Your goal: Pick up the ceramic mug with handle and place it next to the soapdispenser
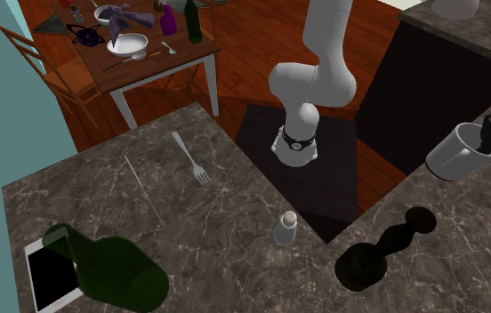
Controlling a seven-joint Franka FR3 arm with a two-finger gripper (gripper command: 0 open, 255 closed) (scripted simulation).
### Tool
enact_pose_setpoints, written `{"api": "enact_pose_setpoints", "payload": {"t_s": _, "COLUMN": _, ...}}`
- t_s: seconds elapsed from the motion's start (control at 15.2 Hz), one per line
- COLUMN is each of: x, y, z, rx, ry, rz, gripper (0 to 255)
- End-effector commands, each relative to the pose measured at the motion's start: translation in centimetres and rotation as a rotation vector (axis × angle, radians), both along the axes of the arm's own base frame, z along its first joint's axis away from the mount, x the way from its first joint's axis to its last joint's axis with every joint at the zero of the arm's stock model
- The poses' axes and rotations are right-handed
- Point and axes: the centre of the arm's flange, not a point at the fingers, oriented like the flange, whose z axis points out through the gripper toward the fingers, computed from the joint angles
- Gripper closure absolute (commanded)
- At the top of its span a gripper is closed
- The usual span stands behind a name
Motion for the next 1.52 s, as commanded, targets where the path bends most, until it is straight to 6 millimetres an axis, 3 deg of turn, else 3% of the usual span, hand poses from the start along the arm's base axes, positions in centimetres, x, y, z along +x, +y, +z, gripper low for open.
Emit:
{"api": "enact_pose_setpoints", "payload": {"t_s": 0.0, "x": 0.0, "y": -0.1, "z": -1.1, "rx": 0.0, "ry": -0.001, "rz": 0.0, "gripper": 255}}
{"api": "enact_pose_setpoints", "payload": {"t_s": 1.12, "x": 0.0, "y": -0.1, "z": -10.2, "rx": 0.0, "ry": -0.001, "rz": 0.0, "gripper": 255}}
{"api": "enact_pose_setpoints", "payload": {"t_s": 1.45, "x": 0.0, "y": -0.1, "z": -10.2, "rx": 0.0, "ry": -0.001, "rz": 0.0, "gripper": 255}}
